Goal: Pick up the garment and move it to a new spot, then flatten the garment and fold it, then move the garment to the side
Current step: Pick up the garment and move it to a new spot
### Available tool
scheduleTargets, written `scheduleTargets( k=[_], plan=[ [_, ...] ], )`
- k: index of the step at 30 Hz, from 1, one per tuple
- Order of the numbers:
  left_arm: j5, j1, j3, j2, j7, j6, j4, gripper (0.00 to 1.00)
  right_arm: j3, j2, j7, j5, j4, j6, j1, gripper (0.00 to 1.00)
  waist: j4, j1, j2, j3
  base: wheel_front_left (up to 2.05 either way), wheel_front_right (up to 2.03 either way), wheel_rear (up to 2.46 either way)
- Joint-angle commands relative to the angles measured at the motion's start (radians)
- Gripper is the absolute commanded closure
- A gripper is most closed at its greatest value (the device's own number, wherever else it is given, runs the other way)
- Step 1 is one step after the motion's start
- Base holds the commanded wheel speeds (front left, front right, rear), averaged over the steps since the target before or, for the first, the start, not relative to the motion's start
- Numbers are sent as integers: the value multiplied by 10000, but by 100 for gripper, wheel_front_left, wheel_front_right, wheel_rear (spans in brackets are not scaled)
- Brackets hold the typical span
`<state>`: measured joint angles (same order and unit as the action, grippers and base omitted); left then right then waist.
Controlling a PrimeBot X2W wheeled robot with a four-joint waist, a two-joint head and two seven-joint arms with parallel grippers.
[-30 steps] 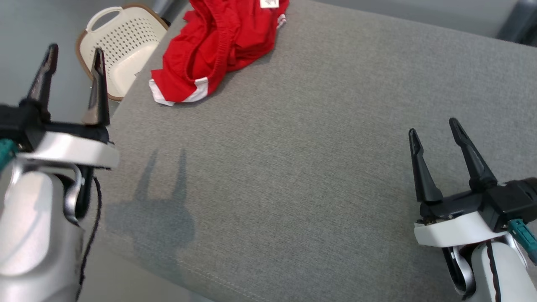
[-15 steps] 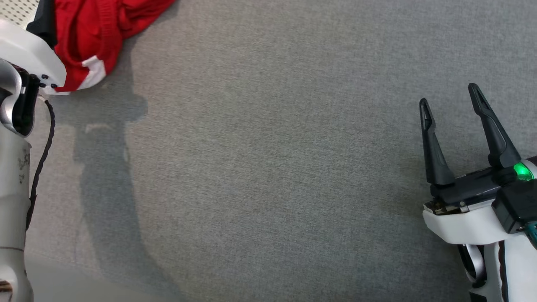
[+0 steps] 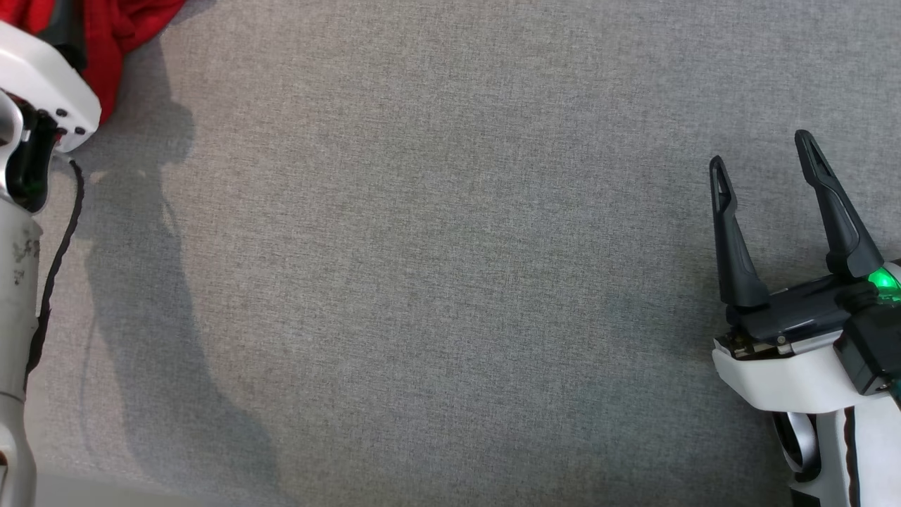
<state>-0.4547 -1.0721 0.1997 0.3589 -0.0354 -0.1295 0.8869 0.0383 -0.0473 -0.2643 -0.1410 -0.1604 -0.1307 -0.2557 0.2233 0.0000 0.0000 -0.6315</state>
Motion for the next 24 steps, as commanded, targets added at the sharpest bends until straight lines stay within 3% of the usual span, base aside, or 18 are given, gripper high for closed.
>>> scheduleTargets(
  k=[1, 7, 8, 9, 11, 24],
  plan=[
    [-231, -156, 129, -32, 38, -3, -71, 0, -16, -59, -4, 18, -78, -1, -75, 0, -12, 0, 0, -2, 0, 0, 0],
    [-767, -274, 885, 300, 373, -4, 81, 0, 87, -59, -4, 116, -41, -1, -110, 0, -130, 0, 0, -41, 0, 0, 0],
    [-826, -287, 964, 301, 398, -4, 142, 22, 81, -59, -4, 120, -55, -1, -132, 0, -159, 0, 0, -44, 0, 0, 0],
    [-891, -289, 1028, 291, 417, -4, 196, 55, 66, -59, -4, 135, -69, -1, -148, 0, -187, 0, 0, -43, 0, 0, 0],
    [-1002, -299, 1172, 344, 422, -5, 280, 100, 41, -59, -4, 168, -66, -1, -167, 0, -226, 0, 0, -24, 0, 0, 0],
    [-1175, -663, 2128, 1066, -333, -5, -125, 100, -4, -57, -4, 823, 335, -1, -213, 0, -294, 0, 0, 1128, 0, 0, 0]
  ],
)
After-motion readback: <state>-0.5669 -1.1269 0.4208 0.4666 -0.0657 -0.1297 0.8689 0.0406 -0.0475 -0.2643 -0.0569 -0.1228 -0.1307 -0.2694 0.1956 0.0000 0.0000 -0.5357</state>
